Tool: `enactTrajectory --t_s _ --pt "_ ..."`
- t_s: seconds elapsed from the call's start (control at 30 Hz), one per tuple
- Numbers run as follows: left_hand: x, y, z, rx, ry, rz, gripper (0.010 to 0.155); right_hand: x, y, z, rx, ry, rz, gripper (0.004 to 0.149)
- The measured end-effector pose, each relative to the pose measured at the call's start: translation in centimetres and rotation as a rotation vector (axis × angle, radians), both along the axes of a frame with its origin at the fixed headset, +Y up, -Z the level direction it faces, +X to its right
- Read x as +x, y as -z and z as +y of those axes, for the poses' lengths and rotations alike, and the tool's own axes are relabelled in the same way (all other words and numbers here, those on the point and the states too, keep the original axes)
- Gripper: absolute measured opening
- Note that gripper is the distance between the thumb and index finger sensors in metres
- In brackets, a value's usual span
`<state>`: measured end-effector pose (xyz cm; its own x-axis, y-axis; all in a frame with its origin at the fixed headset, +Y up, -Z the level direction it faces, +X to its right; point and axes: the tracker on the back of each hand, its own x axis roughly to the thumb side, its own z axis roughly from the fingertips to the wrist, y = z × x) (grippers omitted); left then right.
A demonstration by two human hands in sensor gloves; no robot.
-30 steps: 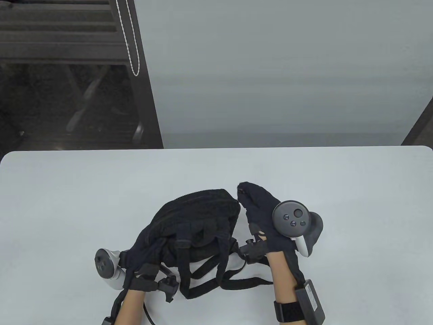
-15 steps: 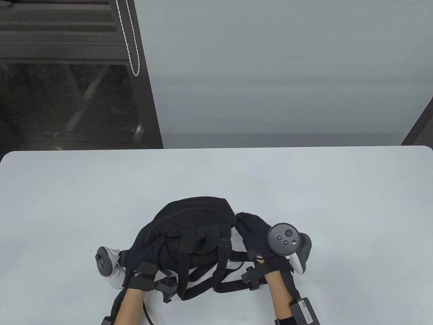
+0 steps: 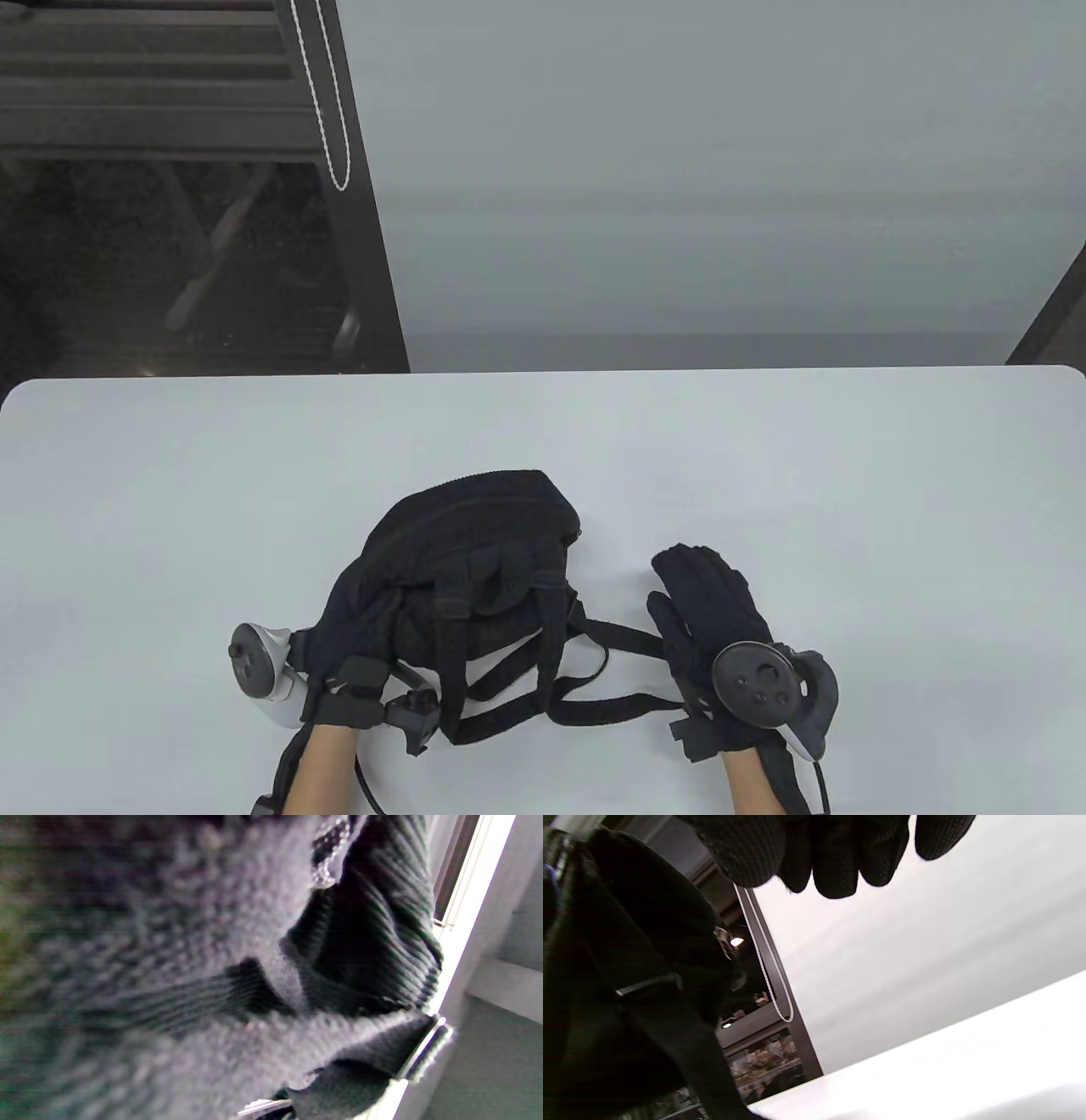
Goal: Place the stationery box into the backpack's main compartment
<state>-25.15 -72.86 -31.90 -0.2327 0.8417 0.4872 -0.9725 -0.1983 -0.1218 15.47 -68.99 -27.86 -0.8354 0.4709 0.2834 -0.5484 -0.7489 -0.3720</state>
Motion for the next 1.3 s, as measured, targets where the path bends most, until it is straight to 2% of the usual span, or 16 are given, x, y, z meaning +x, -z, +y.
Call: enactTrajectory --t_s 0.17,0.3,0.57,0.73,0.8,1.0,1.2,1.3 --pt "0.0 0.0 0.1 -0.012 0.006 0.009 0.045 0.7 0.2 -2.1 -0.104 -0.091 -0.059 0.059" --pt "-0.2 0.0 -0.1 -0.028 0.014 0.032 0.045 0.8 0.2 -3.0 -0.180 -0.129 -0.068 0.064" --pt "-0.6 1.0 0.0 -0.080 0.027 0.097 0.046 1.0 0.4 -3.6 -0.221 -0.126 -0.059 0.067" --pt "-0.5 3.2 1.4 -0.117 0.065 0.150 0.046 1.3 0.4 -3.6 -0.222 -0.084 -0.052 0.066" --pt "-0.7 5.0 2.3 -0.142 0.120 0.192 0.047 1.2 0.4 -3.6 -0.227 -0.077 -0.047 0.066" --pt "-1.5 9.8 3.3 -0.221 0.243 0.364 0.048 1.5 0.4 -3.4 -0.227 -0.048 -0.046 0.066" --pt "-1.7 12.6 3.1 -0.249 0.421 0.555 0.051 1.8 0.5 -3.3 -0.225 -0.033 -0.056 0.067" --pt "-0.6 13.0 2.3 -0.243 0.627 0.589 0.054 1.6 0.5 -3.4 -0.234 -0.038 -0.054 0.067"
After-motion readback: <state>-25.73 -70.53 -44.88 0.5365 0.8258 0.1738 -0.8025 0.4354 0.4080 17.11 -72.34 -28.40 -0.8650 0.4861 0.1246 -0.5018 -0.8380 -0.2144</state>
